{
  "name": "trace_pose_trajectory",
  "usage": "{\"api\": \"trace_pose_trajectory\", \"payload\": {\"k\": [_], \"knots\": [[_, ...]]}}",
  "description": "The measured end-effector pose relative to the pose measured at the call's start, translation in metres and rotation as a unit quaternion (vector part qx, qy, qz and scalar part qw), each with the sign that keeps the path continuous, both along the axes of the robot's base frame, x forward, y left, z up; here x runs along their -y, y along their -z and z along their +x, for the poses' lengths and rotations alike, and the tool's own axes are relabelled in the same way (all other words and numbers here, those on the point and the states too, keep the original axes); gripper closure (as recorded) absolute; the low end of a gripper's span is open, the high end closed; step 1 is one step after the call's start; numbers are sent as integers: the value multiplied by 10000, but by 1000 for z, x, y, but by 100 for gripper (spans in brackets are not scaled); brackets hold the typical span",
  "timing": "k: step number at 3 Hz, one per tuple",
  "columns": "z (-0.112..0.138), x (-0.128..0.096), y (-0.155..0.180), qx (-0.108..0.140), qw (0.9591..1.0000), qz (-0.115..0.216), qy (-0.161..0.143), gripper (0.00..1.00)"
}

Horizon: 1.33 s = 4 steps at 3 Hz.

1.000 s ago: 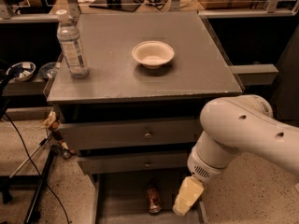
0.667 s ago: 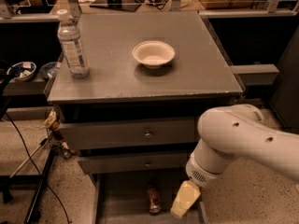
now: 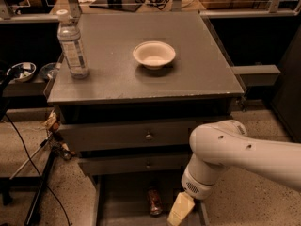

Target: Pick coke can from bottom drawer and place on counter

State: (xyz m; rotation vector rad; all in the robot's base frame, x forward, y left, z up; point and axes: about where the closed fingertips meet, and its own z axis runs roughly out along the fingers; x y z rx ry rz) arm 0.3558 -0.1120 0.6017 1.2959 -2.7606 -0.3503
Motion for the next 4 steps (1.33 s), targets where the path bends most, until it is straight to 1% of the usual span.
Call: {"api": "trace_pose_trajectory", "payload": {"k": [1, 2, 3, 4], "knots": [[-2, -11, 16, -82, 9996, -1, 267, 0], [-4, -20, 48, -345, 9957, 154, 845, 0], [-5, -22, 64, -504, 9922, 237, 1114, 0], [-6, -23, 69, -564, 9918, 253, 1122, 0]]}}
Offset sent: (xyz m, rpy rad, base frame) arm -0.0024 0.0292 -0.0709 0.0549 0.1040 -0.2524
